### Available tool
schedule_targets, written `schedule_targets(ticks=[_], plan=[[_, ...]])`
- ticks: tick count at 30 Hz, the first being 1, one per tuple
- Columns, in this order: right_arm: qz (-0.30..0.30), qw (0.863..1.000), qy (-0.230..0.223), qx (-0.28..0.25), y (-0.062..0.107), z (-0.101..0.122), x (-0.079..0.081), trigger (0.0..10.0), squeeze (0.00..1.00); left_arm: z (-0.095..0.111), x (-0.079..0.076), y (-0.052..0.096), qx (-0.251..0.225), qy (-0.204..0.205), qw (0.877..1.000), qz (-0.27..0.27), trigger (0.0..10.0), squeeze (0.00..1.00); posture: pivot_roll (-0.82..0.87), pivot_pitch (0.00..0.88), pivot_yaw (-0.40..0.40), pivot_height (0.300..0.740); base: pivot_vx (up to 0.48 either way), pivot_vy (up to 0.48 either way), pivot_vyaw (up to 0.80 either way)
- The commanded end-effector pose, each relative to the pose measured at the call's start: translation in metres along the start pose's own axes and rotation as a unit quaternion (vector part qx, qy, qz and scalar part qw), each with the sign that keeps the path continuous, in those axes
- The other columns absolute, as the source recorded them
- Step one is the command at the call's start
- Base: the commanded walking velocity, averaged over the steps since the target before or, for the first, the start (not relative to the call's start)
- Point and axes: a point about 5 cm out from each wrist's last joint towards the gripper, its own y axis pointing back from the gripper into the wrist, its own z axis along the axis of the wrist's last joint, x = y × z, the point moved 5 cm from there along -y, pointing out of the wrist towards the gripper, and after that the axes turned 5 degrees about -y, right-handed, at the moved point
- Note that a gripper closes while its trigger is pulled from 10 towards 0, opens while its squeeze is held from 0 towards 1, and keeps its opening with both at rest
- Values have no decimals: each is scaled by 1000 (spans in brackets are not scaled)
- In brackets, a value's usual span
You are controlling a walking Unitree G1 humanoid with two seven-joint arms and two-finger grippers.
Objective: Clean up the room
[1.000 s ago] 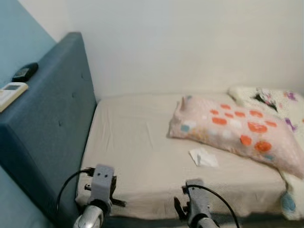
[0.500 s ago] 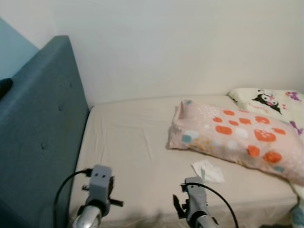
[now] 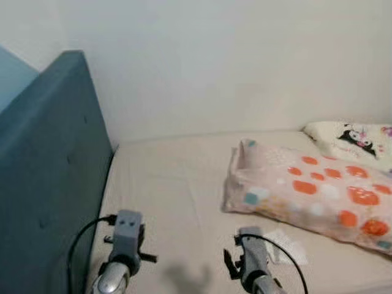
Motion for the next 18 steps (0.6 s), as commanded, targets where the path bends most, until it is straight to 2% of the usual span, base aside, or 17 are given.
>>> schedule_targets(ticks=[1,18], plan=[[3,1000,-11,11,2,-8,3,10000,0,-15,5,6,26,0,1000,9,10000,0,42,122,-52,735,0,0,0],[7,1000,-14,15,1,-9,7,10000,0,-18,5,7,33,-3,999,3,10000,0,48,114,-56,735,0,0,0]])
